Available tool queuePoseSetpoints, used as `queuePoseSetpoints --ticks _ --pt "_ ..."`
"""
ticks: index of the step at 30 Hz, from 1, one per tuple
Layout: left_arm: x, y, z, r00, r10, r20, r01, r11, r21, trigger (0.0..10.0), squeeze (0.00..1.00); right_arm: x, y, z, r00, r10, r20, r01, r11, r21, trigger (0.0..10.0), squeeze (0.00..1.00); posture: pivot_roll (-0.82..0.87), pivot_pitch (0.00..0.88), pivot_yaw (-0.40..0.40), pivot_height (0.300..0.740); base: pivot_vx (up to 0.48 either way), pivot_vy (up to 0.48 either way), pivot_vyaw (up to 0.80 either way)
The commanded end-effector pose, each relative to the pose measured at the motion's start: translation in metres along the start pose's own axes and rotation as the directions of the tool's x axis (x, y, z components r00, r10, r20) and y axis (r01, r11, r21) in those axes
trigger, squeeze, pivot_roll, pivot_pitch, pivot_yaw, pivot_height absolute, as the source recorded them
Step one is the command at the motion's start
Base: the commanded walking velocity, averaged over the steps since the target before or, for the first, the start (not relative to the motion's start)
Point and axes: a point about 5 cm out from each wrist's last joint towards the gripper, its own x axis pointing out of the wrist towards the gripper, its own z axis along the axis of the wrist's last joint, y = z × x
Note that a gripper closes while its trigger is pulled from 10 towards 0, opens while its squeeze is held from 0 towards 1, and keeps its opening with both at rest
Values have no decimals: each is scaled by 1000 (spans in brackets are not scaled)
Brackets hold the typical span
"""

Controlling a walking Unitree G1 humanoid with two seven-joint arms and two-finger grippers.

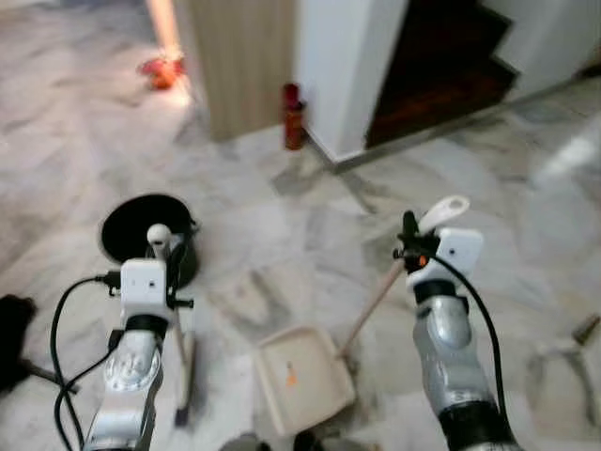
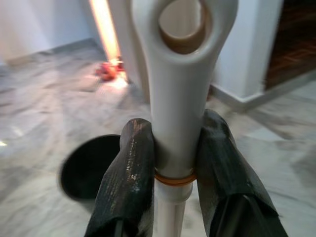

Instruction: Sweep floor

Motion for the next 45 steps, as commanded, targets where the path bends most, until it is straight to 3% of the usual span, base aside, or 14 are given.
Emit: queuePoseSetpoints --ticks 1,45 --pt "-1 1 3 1000 2 19 -2 1000 9 10000 0 0 2 1 1000 0 6 0 1000 21 10000 0 10 157 -12 740 0 0 -800" --pt "-2 0 1 1000 18 17 -17 1000 -7 10000 0 1 3 2 1000 25 7 -25 1000 -1 10000 0 -9 166 -36 740 0 -61 -791"
